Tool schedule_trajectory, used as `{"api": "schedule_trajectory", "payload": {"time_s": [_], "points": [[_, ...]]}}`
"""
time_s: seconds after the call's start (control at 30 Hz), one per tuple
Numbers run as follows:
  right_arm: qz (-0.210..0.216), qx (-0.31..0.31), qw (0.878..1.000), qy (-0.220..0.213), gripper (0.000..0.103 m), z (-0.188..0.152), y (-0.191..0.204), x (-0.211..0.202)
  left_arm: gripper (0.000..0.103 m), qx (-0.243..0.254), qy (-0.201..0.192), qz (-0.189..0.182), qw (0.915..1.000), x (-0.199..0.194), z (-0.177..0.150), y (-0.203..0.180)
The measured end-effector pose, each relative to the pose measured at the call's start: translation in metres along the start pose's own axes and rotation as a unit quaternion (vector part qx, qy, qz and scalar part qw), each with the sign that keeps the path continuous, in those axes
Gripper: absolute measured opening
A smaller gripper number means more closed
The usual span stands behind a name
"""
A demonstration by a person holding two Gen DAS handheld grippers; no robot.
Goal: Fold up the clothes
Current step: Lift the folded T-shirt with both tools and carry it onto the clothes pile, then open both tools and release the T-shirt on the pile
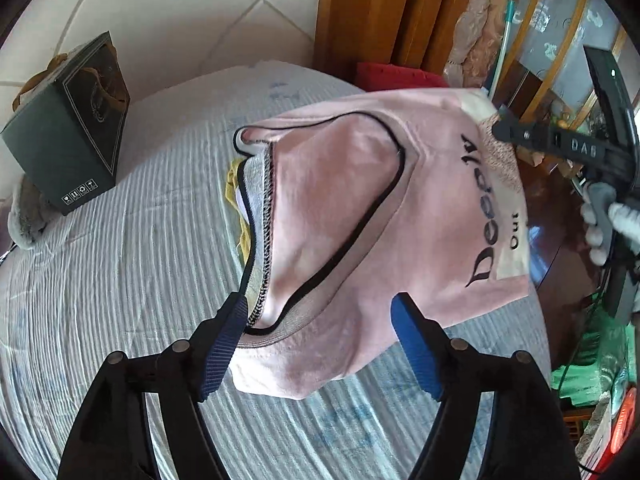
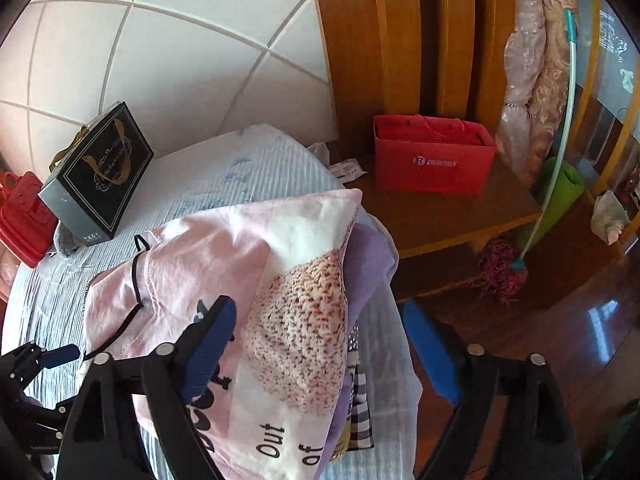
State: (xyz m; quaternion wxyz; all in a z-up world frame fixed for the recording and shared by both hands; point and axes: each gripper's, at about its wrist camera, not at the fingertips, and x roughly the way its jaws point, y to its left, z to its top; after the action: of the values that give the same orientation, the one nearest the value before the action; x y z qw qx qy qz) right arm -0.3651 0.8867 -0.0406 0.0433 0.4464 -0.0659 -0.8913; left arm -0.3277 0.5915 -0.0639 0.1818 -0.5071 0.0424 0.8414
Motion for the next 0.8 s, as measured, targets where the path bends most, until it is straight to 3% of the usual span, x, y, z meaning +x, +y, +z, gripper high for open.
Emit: {"api": "schedule_trajectory", "payload": {"time_s": [0.13, 0.37, 0.6, 0.8], "points": [[0.007, 0.000, 1.000, -0.005, 0.101, -0.012, 0.008, -0.015, 0.075, -0.003, -0.008, -0.010, 0.9999, -0.011, 0.005, -0.008], [0.008, 0.001, 1.000, -0.006, 0.102, -0.036, 0.018, -0.033, 0.075, 0.022, -0.011, 0.016, 0.9996, -0.018, 0.004, -0.023], [0.002, -0.011, 1.000, 0.012, 0.102, -0.059, 0.024, -0.037, 0.077, 0.032, -0.017, 0.017, 0.9992, -0.031, -0.003, -0.038], [-0.008, -0.009, 1.000, 0.012, 0.102, -0.065, 0.024, -0.036, 0.079, 0.057, -0.016, 0.069, 0.9959, -0.028, -0.004, -0.050]]}}
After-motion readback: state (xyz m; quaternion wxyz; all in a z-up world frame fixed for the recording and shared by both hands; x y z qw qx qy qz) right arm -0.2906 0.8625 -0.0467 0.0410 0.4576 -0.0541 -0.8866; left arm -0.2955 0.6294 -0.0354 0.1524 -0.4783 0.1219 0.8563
